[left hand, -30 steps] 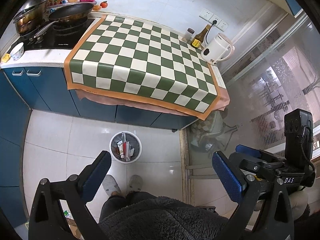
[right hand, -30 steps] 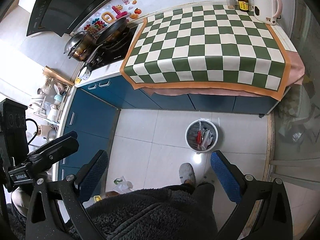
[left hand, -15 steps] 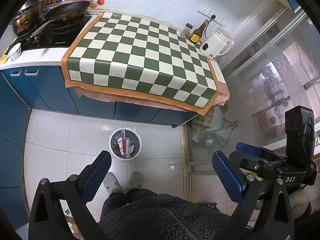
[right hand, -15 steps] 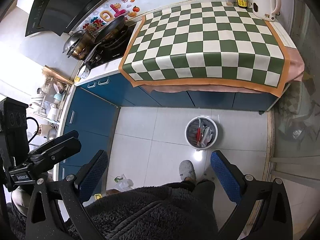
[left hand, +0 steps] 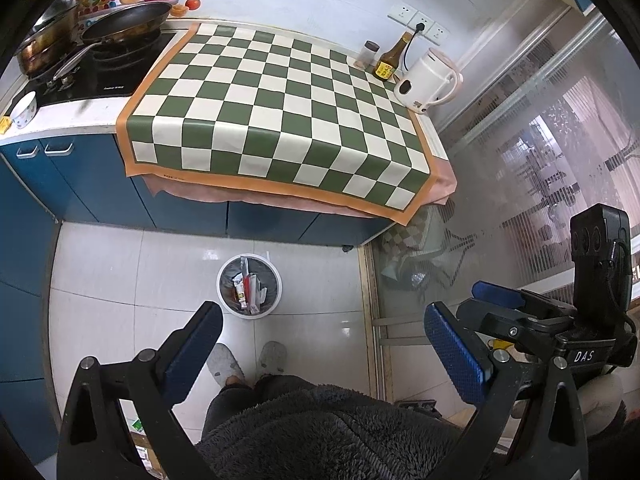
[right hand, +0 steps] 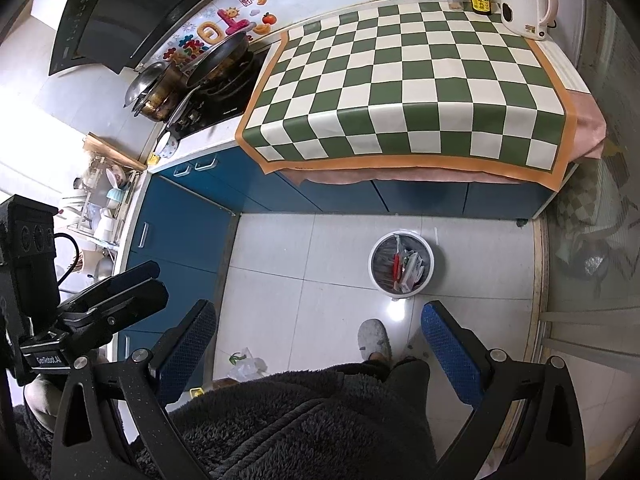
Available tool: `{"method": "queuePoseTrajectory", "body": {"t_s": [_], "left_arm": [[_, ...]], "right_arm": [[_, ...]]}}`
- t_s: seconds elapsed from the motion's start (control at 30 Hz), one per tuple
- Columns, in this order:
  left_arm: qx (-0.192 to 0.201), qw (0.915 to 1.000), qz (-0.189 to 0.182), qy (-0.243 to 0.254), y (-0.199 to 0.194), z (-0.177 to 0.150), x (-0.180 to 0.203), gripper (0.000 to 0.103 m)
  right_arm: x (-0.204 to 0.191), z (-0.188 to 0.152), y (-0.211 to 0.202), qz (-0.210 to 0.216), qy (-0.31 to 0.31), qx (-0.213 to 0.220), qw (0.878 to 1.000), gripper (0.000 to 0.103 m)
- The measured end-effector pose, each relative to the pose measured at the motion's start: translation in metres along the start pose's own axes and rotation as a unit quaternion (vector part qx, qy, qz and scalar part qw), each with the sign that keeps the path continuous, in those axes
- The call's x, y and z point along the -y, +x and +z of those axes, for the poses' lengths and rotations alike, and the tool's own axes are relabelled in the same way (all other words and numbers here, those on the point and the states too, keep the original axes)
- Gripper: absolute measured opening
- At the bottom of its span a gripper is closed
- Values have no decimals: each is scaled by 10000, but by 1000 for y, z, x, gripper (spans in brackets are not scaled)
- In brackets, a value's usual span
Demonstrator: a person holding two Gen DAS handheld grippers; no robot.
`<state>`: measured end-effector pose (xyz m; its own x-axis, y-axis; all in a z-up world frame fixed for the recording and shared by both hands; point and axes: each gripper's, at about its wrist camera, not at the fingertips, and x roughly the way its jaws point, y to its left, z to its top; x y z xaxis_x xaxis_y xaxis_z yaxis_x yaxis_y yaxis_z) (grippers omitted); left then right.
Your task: Collect trash
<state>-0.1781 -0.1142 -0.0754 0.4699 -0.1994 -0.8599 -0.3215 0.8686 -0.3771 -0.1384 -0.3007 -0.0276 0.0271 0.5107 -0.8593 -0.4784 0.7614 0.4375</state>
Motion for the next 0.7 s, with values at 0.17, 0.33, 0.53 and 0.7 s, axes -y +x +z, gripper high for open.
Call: {"method": "queuePoseTrajectory", "body": {"t_s": [0.17, 0.33, 0.53, 0.7], "left_arm": [[-11, 10000, -15, 13, 1, 0, 1, 103], [-33, 10000, -31, 32, 2, -1, 1, 103], [-28, 10000, -35, 41, 1, -3, 0, 103], [-23, 10000, -36, 37, 1, -4, -1, 103]], "right_arm": [[1, -1, -1, -3, 5, 3, 10000, 103], [3, -1, -1, -4, 2, -8, 10000, 103], [5, -1, -1, -3, 5, -8, 10000, 103], [5, -1, 0, -2, 11, -4, 10000, 103]]}}
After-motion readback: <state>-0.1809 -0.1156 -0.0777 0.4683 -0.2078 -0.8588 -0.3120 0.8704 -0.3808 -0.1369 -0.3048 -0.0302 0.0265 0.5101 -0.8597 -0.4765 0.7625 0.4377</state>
